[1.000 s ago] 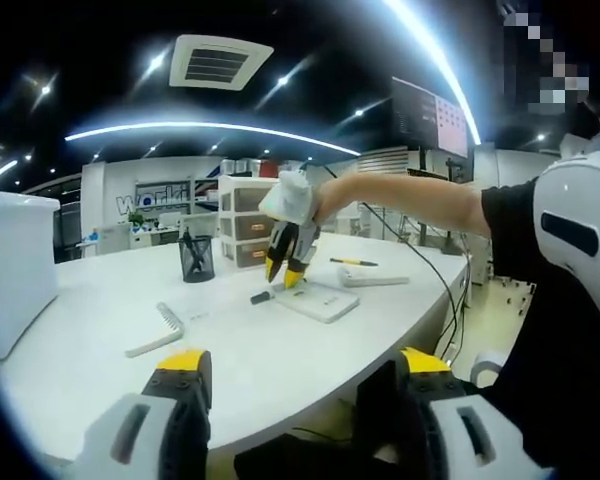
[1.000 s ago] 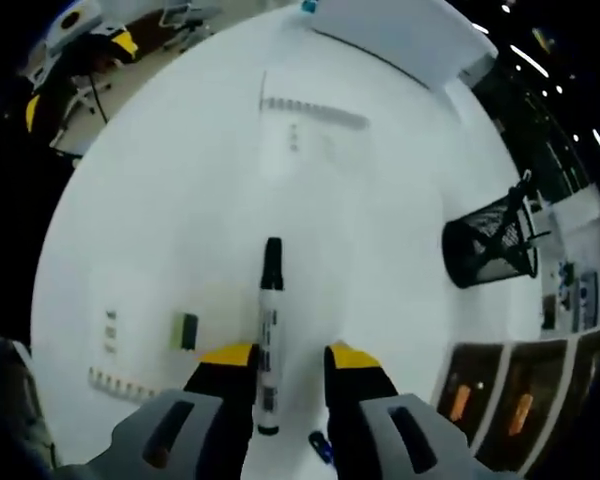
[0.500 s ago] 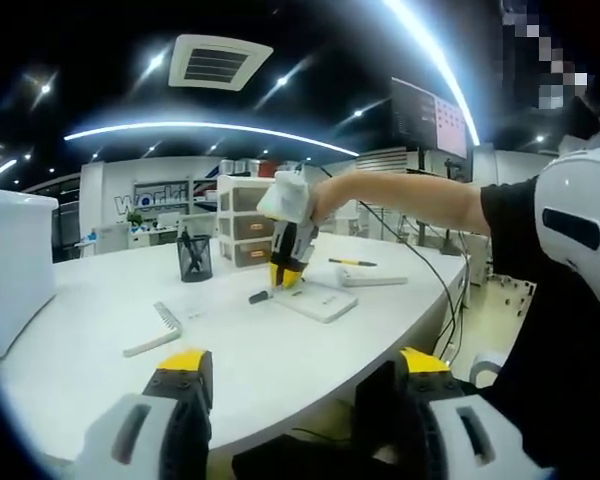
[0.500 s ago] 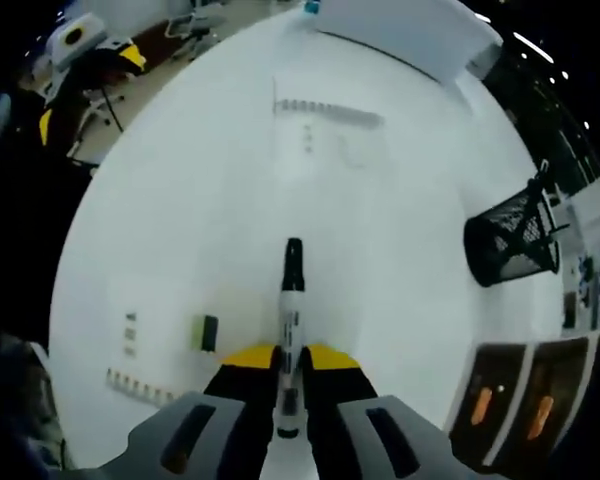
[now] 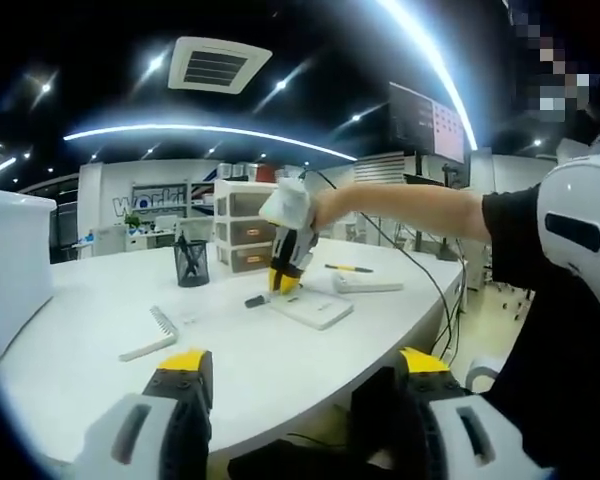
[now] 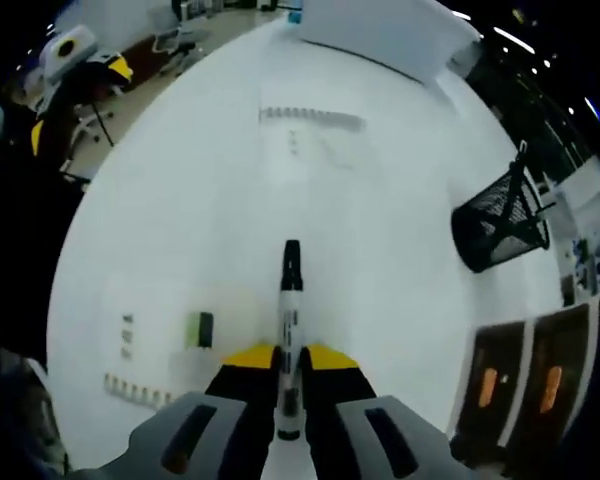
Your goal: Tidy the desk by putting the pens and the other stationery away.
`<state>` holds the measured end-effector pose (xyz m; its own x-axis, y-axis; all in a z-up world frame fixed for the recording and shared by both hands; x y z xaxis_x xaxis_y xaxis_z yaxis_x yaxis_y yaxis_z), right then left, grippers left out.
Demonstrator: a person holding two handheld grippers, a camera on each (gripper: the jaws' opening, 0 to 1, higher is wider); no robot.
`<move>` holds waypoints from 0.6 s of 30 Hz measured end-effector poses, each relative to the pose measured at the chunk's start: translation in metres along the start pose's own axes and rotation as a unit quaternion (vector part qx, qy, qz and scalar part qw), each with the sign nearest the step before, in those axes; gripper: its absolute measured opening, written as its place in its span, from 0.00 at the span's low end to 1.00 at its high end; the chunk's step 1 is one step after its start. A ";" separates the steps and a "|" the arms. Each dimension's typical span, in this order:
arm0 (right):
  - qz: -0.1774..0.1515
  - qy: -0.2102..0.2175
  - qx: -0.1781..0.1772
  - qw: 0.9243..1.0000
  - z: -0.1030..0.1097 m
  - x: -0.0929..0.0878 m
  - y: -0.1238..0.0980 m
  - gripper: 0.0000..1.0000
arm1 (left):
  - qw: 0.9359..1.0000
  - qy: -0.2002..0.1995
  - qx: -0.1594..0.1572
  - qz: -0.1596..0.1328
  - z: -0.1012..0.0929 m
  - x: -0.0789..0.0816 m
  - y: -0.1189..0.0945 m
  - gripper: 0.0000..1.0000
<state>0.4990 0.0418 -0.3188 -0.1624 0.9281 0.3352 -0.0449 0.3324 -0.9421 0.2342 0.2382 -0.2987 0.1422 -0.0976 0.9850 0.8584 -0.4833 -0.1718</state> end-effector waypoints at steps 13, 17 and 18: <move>-0.178 0.064 -0.027 0.982 0.009 0.005 -0.044 0.08 | 1.000 -0.002 -0.005 -0.005 -0.006 0.004 0.004 0.73; -0.237 0.079 -0.030 0.968 0.018 0.003 -0.060 0.08 | 1.000 -0.005 -0.005 -0.004 -0.005 0.003 0.010 0.73; -0.251 0.083 -0.033 0.964 0.020 0.003 -0.063 0.08 | 1.000 -0.007 -0.006 -0.004 -0.005 0.002 0.011 0.73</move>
<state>0.4818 0.0206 -0.2585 0.0241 0.6599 0.7510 -0.0118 0.7513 -0.6598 0.2414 0.2285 -0.2983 0.1421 -0.0822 0.9864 0.8532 -0.4950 -0.1642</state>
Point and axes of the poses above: the point that each gripper's makers call its tool centre point, and the gripper's own axes: y roughly forward along the fingers, z roughly to its left, x roughly out of its top, the point moved 7 cm from there along -y, roughly backward along the fingers, and after that the axes turned 8 degrees about x, right-handed, at the moved point
